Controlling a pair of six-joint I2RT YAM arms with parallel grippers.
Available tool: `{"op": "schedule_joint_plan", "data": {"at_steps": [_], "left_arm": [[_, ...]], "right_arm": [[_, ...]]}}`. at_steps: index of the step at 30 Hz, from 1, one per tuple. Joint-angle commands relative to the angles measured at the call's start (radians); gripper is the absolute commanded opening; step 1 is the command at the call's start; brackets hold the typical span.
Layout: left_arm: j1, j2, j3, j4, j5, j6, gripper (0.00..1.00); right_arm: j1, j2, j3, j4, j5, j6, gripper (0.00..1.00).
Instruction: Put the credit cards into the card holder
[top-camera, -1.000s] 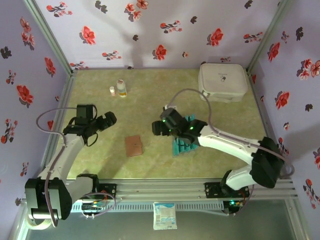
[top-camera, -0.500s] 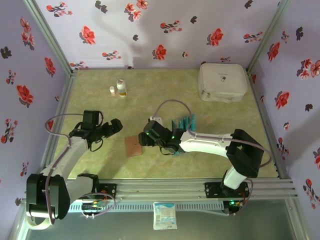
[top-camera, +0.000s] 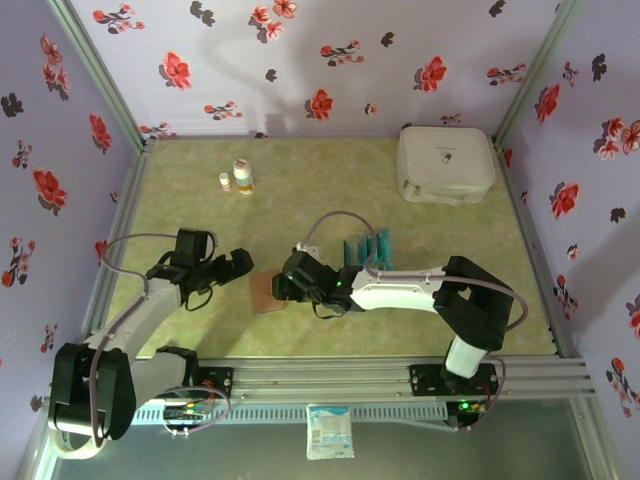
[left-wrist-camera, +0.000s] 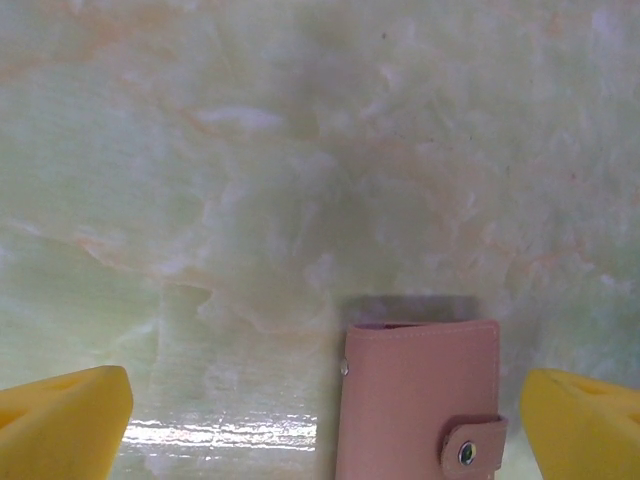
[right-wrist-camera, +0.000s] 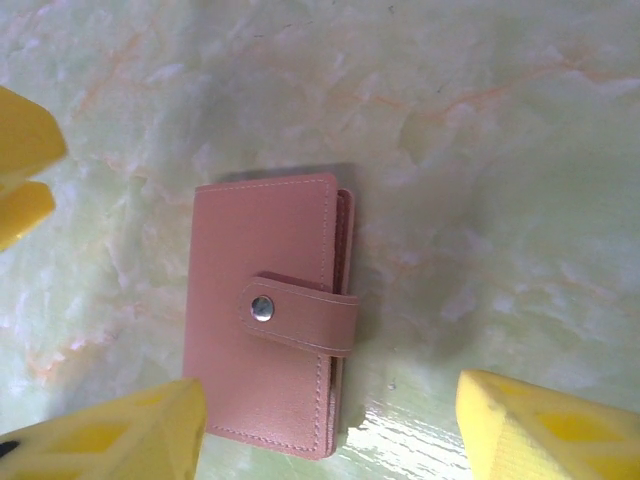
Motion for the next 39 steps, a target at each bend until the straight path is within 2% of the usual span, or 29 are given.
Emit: {"op": "schedule_joint_plan", "data": {"at_steps": [1, 9, 29, 39], "left_arm": [[-0.025, -0.022, -0.017, 0.032, 0.019, -0.028, 1.00], [-0.049, -0.026, -0.049, 0.057, 0.019, -0.056, 1.00], [-0.109, -0.013, -0.086, 0.131, 0.018, -0.109, 1.00], [-0.143, 0.028, -0.088, 0.165, 0.007, -0.120, 1.00]], "right_arm": [[0.009, 0.010, -0.024, 0.028, -0.001, 0.041, 0.66], [0.008, 0.036, -0.039, 0.060, -0.032, 0.088, 0.61], [0.013, 0.116, -0.091, 0.262, -0.120, 0.185, 0.49], [0.013, 0.152, -0.076, 0.290, -0.144, 0.194, 0.48]]}}
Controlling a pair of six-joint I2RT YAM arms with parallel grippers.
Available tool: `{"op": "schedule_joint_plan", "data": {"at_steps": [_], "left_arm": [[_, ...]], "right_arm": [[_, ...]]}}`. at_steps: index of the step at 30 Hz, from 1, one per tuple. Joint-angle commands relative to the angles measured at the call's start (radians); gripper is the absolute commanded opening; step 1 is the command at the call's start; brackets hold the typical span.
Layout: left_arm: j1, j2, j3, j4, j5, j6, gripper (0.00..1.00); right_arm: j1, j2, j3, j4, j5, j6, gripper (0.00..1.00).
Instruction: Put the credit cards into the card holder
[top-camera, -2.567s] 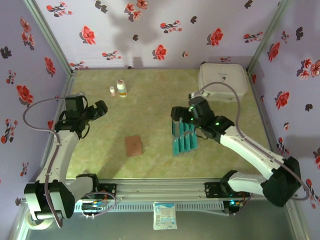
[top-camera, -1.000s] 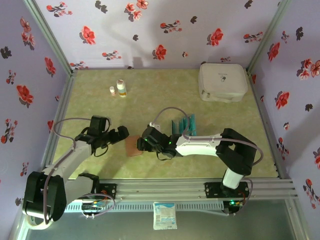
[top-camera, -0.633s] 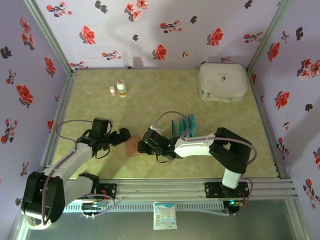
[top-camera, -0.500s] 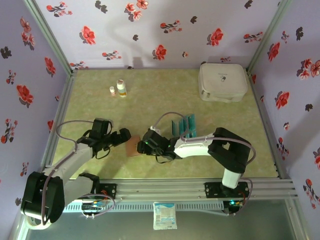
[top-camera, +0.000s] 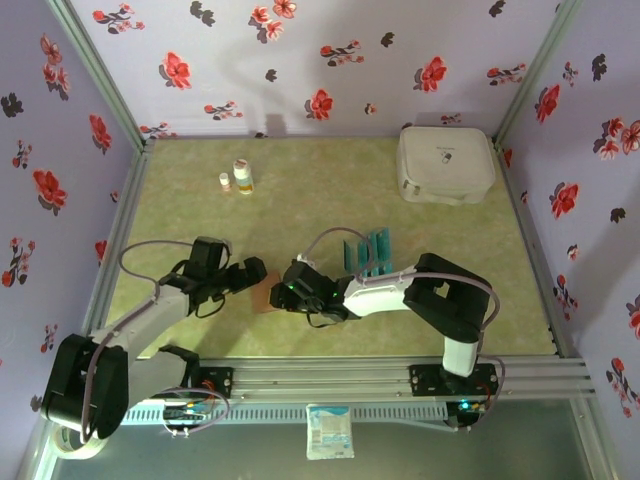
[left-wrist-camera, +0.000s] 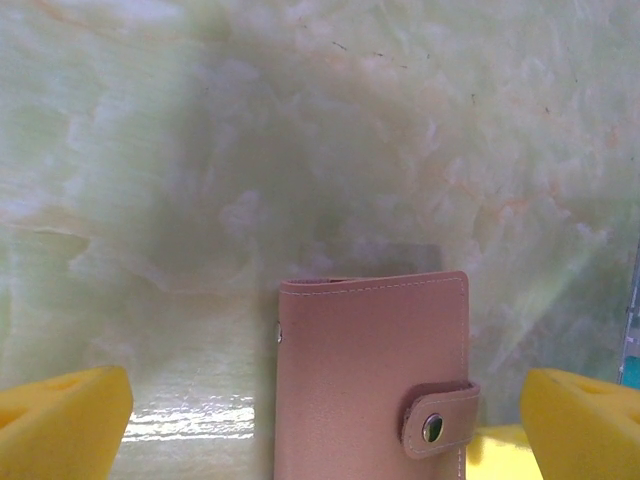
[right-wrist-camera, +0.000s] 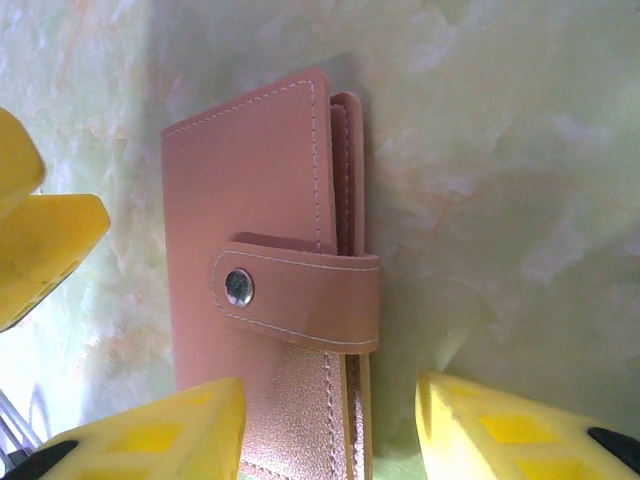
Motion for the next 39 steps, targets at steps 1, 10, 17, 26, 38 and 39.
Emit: {"op": "schedule_joint_plan", "data": {"at_steps": [1, 10, 17, 26, 38, 39], "left_arm": [[-0.016, 0.017, -0.007, 0.032, -0.004, -0.019, 1.00], [-0.048, 0.052, -0.016, 0.064, -0.019, -0.029, 1.00], [-0.065, 0.064, -0.021, 0.079, -0.027, -0.034, 1.00], [-0.072, 0.065, -0.001, 0.074, -0.027, -0.038, 1.00], [0.004, 0.093, 0.255, -0.062, -0.063, 0.073, 1.00], [0.013, 0.098, 0.269, -0.069, -0.061, 0.080, 1.00]], "right_arm": [[0.009, 0.032, 0.011, 0.031, -0.018, 0.026, 0.47], [0.011, 0.076, 0.031, 0.056, -0.040, 0.037, 0.37], [0.011, 0.088, 0.026, 0.070, -0.042, 0.047, 0.10], [-0.004, 0.040, 0.007, 0.078, -0.038, 0.032, 0.00], [-0.095, -0.135, -0.011, -0.038, -0.063, -0.097, 0.00], [-0.103, -0.145, -0.009, -0.050, -0.065, -0.106, 0.00]]}}
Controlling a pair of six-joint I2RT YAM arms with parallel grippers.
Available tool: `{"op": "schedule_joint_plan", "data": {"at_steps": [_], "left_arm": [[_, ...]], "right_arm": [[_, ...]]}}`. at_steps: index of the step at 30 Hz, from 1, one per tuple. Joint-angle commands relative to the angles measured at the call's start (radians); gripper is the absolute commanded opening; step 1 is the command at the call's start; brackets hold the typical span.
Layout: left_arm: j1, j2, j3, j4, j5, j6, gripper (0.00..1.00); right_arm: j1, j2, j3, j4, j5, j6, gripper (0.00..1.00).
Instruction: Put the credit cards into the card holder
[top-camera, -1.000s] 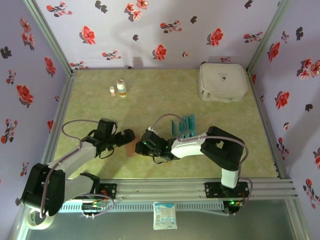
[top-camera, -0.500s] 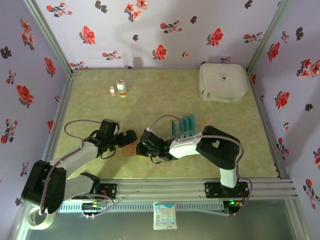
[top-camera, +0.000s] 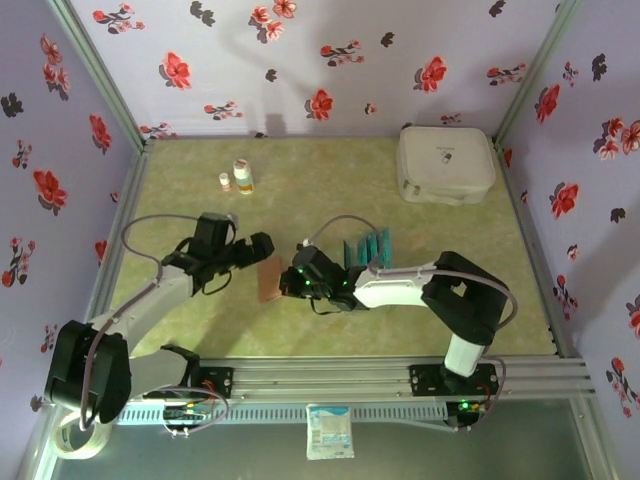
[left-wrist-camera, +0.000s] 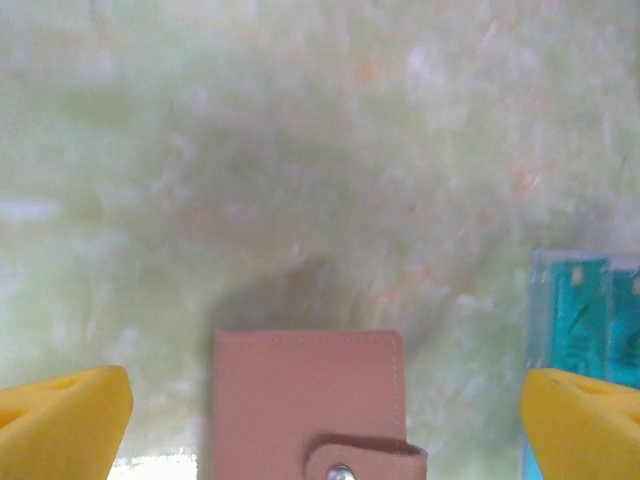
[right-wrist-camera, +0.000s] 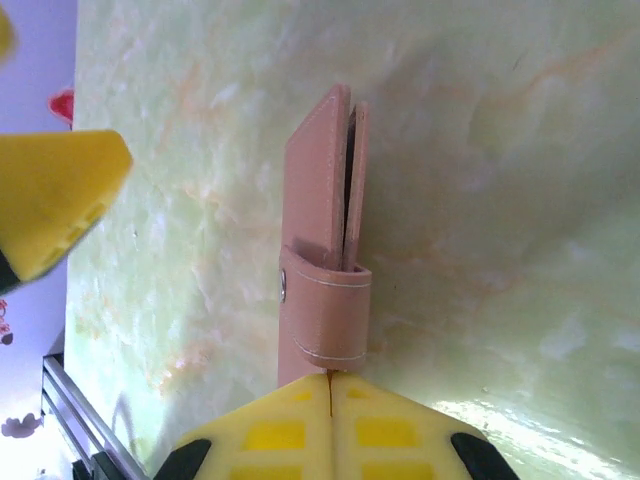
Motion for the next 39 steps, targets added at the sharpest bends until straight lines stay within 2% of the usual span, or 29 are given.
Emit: {"op": "schedule_joint_plan", "data": {"at_steps": [1, 10, 14, 17, 24, 31, 39], "left_arm": [[0.039, 0.023, 0.066, -0.065, -0.012, 0.057, 1.00], [0.117, 0.063, 0.088, 0.004, 0.117, 0.042, 1.00], [0.155, 0.075, 0.048, 0.156, 0.253, -0.034, 1.00], [0.180, 0.087, 0.009, 0.329, 0.338, -0.146, 1.00], [0.182, 0.136, 0.006, 0.538, 0.385, -0.287, 0.99], [0.182, 0.189, 0.004, 0.659, 0.404, -0.367, 0.88], [0.182, 0.208, -0.015, 0.744, 0.417, -0.413, 0.72]], "right_arm": [[-0.028, -0.063, -0.001, -0.070, -0.016, -0.073, 0.00], [-0.124, -0.180, 0.041, -0.135, -0.076, -0.146, 0.00], [-0.171, -0.228, 0.050, -0.108, -0.110, -0.134, 0.00], [-0.205, -0.249, 0.054, -0.055, -0.145, -0.098, 0.00], [-0.232, -0.224, 0.080, 0.063, -0.207, -0.016, 0.00], [-0.238, -0.166, 0.086, 0.201, -0.249, 0.075, 0.00], [-0.238, -0.123, 0.077, 0.263, -0.259, 0.120, 0.00]]}}
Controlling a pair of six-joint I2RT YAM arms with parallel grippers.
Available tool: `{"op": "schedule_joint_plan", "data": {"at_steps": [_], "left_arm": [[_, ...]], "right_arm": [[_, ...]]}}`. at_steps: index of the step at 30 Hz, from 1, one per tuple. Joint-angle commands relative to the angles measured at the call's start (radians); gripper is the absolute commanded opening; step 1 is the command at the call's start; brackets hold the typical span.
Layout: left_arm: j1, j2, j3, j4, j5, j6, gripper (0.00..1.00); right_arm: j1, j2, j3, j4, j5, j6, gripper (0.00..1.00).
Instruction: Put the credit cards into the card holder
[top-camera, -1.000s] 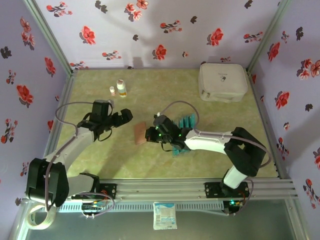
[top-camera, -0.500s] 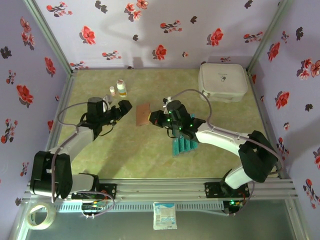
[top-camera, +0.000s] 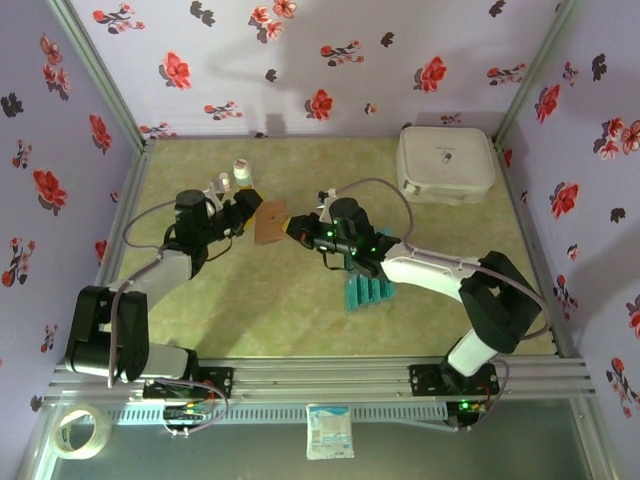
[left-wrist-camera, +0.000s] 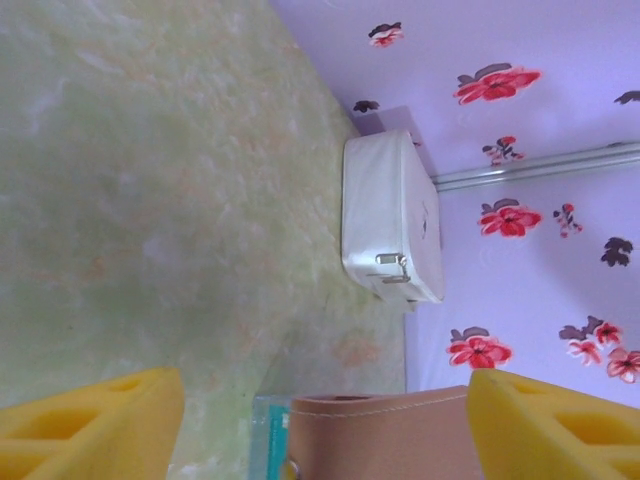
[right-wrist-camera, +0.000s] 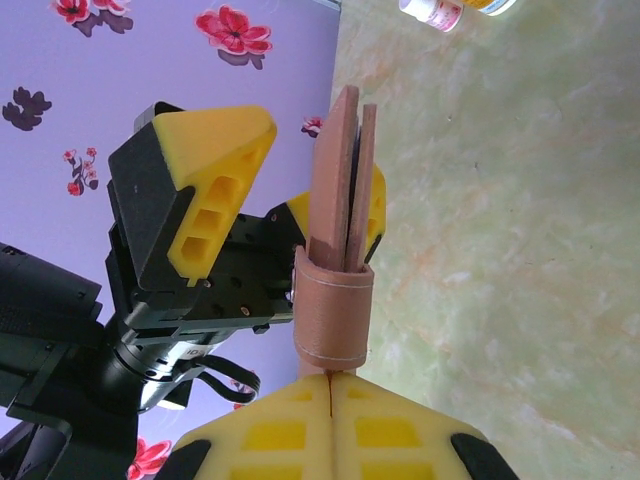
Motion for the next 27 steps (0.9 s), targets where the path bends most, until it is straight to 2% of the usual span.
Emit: {"op": "schedule_joint_plan", "data": {"at_steps": [1, 13, 21, 23, 25, 27], "left_arm": [[0.005, 0.015, -0.013, 0.090, 0.032, -0.029, 0.69], [0.004, 0.054, -0.036, 0.200, 0.050, -0.077, 0.34], [0.004, 0.049, -0.042, 0.219, 0.054, -0.071, 0.04], [0.003, 0.040, -0.045, 0.218, 0.054, -0.053, 0.03], [0.003, 0.025, -0.050, 0.201, 0.053, -0.019, 0.03], [0.001, 0.006, -0.052, 0.158, 0.046, 0.039, 0.02]], "right_arm": [[-0.007, 0.016, 0.020, 0.083, -0.023, 0.039, 0.00], [-0.007, 0.036, 0.003, 0.115, -0.034, 0.059, 0.00], [-0.016, 0.038, -0.003, 0.077, -0.041, 0.035, 0.00], [-0.032, 0.008, -0.006, -0.010, -0.030, -0.014, 0.24], [-0.049, -0.048, 0.002, -0.159, 0.015, -0.101, 0.38], [-0.056, -0.103, 0.047, -0.378, 0.095, -0.224, 0.46]]}}
